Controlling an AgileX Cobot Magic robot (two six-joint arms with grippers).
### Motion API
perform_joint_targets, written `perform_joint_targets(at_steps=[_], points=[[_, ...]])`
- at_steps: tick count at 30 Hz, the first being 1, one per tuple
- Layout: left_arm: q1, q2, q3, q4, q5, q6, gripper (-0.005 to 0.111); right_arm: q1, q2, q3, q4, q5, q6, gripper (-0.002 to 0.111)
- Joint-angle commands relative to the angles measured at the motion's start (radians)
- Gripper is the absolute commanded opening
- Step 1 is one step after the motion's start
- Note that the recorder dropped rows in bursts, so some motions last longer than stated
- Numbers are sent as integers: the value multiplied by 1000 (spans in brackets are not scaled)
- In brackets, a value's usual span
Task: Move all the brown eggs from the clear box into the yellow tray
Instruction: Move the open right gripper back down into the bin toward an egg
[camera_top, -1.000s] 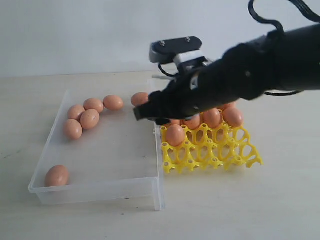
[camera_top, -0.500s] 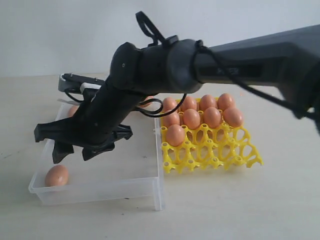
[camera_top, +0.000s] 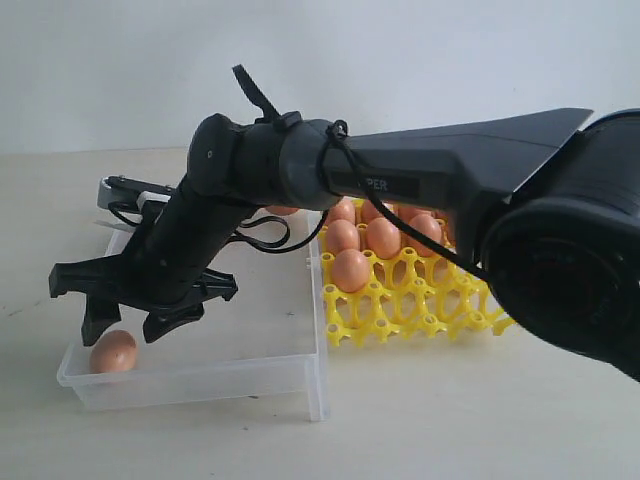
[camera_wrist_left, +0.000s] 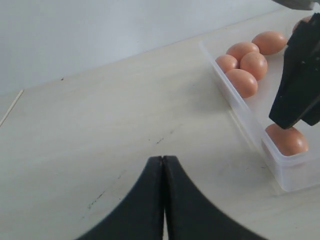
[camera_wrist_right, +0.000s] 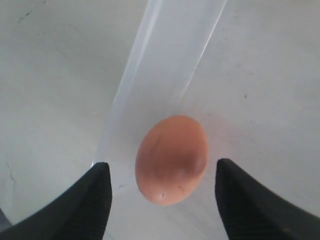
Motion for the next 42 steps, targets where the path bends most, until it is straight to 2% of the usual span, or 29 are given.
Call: perform_joint_targets(at_steps=[1,24,34,42], points=[[-2,-6,-4,0,-8,-5,0,5,17,-17,-2,-12,-4,59],[-2,-6,-4,0,-8,-5,0,5,43,-17,2,-47,-14,59],[-2,-6,-4,0,-8,-5,0,16,43,-17,61,-30,-50,59],[-2,-6,-4,0,-8,-5,0,16,43,-17,65,-34,-67,55]])
